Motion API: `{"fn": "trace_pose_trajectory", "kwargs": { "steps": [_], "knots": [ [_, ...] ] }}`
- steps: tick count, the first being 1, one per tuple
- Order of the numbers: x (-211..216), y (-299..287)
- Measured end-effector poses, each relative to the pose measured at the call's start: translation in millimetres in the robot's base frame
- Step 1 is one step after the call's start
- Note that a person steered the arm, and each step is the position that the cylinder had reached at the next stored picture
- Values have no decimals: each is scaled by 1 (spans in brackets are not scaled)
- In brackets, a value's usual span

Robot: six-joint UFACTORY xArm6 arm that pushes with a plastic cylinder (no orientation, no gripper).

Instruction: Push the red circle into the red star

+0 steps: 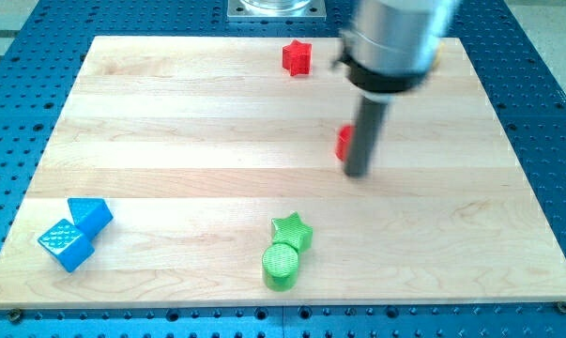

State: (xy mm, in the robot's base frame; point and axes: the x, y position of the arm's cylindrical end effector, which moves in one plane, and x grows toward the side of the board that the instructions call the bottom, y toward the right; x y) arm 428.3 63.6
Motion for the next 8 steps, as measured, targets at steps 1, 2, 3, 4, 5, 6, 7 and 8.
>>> {"fn": "trace_pose_trajectory", "kwargs": {
  "steps": [1,2,3,4,5,6,7,8],
  "knots": [
    [-35,-21],
    [-14,1],
    [-70,5],
    [-95,-17],
    [-91,31],
    [-132,9],
    [-147,-15],
    [-139,-2]
  ]
}}
